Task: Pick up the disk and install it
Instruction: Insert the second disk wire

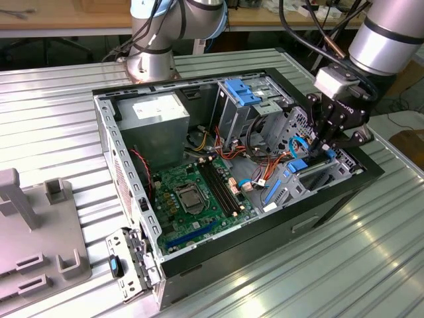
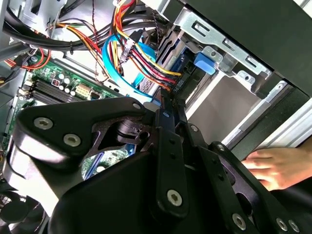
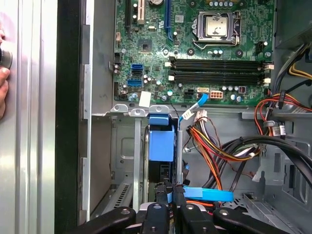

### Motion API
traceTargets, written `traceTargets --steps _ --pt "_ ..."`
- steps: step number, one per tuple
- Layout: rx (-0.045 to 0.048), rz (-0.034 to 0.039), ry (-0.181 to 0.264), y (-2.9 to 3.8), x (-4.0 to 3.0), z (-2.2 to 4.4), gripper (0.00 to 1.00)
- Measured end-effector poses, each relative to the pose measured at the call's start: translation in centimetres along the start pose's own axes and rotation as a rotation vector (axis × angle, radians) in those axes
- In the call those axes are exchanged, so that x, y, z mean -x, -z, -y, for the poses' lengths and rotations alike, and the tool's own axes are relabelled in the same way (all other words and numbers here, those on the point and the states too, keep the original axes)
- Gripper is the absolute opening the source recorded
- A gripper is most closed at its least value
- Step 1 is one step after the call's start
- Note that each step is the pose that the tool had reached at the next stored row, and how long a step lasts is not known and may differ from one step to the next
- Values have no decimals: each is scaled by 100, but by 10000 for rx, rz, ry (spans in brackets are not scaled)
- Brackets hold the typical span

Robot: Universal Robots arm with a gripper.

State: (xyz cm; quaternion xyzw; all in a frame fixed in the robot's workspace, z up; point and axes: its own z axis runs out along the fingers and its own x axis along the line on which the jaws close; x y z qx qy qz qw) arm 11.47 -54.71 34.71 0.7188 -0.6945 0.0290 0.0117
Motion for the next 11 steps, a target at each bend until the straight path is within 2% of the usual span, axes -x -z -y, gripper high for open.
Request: traceTargets --steps 11 --pt "1 0 -2 3 -1 21 16"
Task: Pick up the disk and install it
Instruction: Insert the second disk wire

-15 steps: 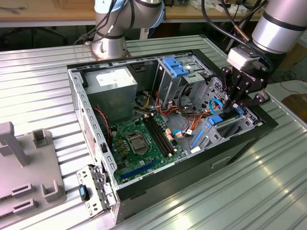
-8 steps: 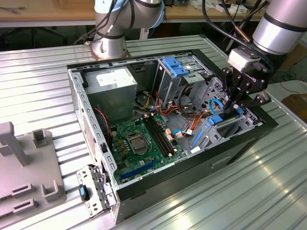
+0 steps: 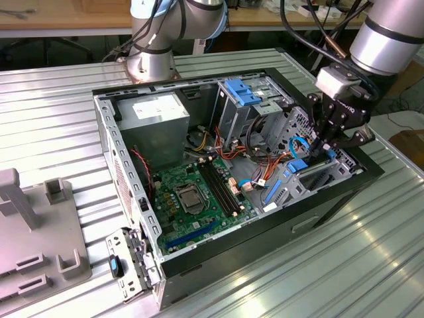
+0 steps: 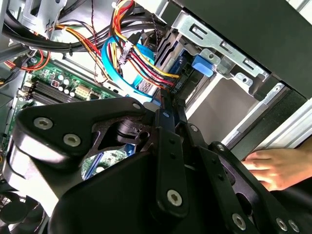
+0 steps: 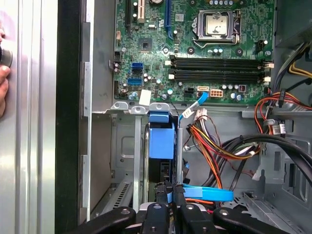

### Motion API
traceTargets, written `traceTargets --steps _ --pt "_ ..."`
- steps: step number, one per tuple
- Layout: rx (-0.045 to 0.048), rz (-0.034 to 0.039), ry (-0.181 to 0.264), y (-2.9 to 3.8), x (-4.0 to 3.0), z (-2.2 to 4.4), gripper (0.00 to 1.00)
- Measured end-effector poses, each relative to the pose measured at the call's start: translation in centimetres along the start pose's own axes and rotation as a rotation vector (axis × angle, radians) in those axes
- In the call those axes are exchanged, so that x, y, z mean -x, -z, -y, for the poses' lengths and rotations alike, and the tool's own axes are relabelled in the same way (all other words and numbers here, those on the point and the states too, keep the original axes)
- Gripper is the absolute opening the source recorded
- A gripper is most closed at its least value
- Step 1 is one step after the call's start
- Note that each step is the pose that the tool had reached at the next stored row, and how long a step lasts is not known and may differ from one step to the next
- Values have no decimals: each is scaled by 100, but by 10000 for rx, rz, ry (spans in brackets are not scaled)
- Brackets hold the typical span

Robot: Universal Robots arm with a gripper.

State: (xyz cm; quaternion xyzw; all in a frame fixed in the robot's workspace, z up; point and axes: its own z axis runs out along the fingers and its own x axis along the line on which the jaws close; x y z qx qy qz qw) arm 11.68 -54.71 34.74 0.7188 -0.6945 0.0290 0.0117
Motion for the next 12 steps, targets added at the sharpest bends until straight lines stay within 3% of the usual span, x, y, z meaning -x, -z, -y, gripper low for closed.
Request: traceTargets --steps 3,6,12 --pt "-4 4 1 -7 -2 1 16" --pt "-6 52 -1 -24 -2 0 16" --pt "-11 214 -5 -60 -7 -1 16"
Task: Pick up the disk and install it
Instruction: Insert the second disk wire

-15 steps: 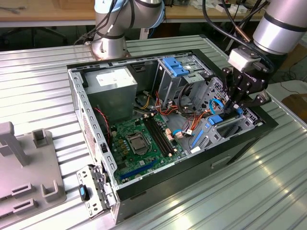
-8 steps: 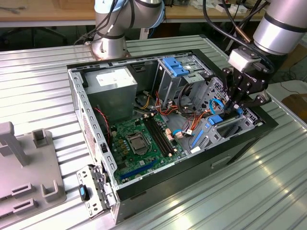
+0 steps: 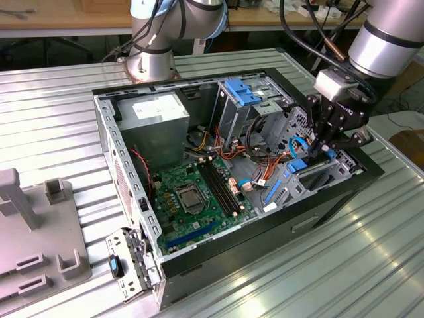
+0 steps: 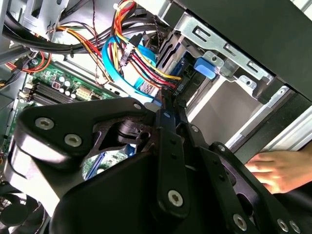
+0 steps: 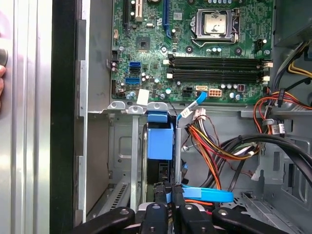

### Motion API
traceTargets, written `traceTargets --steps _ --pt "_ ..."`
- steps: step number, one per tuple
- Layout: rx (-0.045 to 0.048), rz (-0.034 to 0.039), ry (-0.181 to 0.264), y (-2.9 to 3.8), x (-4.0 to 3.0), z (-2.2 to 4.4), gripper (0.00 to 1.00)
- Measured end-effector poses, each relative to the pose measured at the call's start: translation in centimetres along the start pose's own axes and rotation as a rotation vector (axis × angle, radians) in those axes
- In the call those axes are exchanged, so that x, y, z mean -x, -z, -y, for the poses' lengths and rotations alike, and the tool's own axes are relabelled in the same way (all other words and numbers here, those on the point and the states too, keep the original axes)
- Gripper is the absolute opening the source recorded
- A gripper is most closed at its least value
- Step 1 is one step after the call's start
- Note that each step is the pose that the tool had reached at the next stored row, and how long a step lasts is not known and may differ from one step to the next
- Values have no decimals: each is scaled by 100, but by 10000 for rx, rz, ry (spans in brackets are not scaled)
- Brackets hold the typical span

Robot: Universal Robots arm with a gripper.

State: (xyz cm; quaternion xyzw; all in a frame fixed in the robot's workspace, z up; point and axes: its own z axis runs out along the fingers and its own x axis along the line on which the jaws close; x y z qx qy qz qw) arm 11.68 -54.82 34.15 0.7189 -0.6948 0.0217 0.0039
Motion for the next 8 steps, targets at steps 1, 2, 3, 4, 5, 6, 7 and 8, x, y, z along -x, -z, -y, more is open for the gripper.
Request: traceTargets --steps 1,2,3,4,5,6,7,8 --pt "-1 21 -1 -10 -3 -1 16" --pt "-1 31 -1 -18 -4 -1 16" --pt "-1 35 -1 -28 -5 -1 16" --pt "-1 38 -2 -40 -6 -1 16" --pt "-1 45 -1 -57 -7 -2 16" --pt "-2 47 -1 -72 -7 -2 16" --pt "-1 40 -1 -98 -11 -3 16" --pt "1 4 0 -104 -11 -3 16"
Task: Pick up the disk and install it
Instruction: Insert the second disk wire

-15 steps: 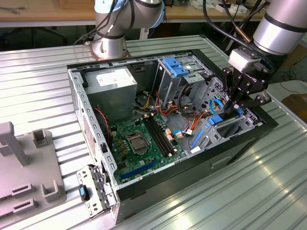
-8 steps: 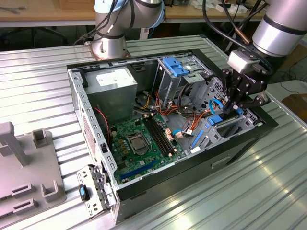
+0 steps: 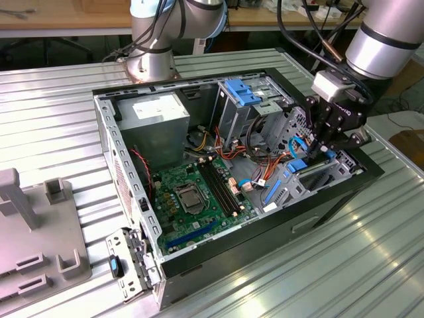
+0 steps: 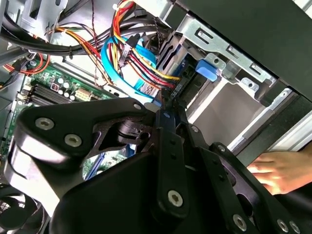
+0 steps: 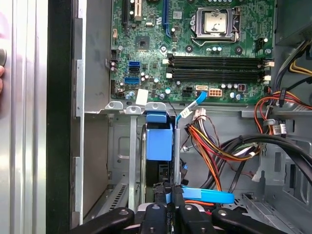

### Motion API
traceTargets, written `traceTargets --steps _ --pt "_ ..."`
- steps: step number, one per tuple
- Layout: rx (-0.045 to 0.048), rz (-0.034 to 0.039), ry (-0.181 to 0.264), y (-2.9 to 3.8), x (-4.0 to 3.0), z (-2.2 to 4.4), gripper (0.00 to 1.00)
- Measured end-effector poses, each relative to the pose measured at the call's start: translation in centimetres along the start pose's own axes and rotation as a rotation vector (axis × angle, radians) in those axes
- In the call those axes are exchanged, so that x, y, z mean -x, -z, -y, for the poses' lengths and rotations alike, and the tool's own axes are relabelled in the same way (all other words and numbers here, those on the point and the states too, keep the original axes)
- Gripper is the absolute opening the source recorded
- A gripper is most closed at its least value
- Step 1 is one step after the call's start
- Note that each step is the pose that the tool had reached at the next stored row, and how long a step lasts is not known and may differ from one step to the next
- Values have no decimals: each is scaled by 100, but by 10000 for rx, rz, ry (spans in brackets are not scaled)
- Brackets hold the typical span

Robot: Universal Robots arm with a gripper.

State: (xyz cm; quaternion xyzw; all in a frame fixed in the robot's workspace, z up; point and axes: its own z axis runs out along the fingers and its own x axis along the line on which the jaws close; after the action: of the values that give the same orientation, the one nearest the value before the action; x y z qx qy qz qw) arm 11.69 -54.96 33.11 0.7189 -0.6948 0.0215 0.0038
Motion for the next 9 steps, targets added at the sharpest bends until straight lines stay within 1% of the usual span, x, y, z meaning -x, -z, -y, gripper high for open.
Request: traceTargets --steps 1,3,4,5,6,9 --pt "1 -26 1 14 4 1 16" --pt "1 -26 1 13 3 1 16" --pt "10 -245 8 19 11 2 17" --pt "17 -517 17 24 12 4 23" --pt "19 -544 18 26 10 4 23" --pt "18 -540 15 23 8 2 23"
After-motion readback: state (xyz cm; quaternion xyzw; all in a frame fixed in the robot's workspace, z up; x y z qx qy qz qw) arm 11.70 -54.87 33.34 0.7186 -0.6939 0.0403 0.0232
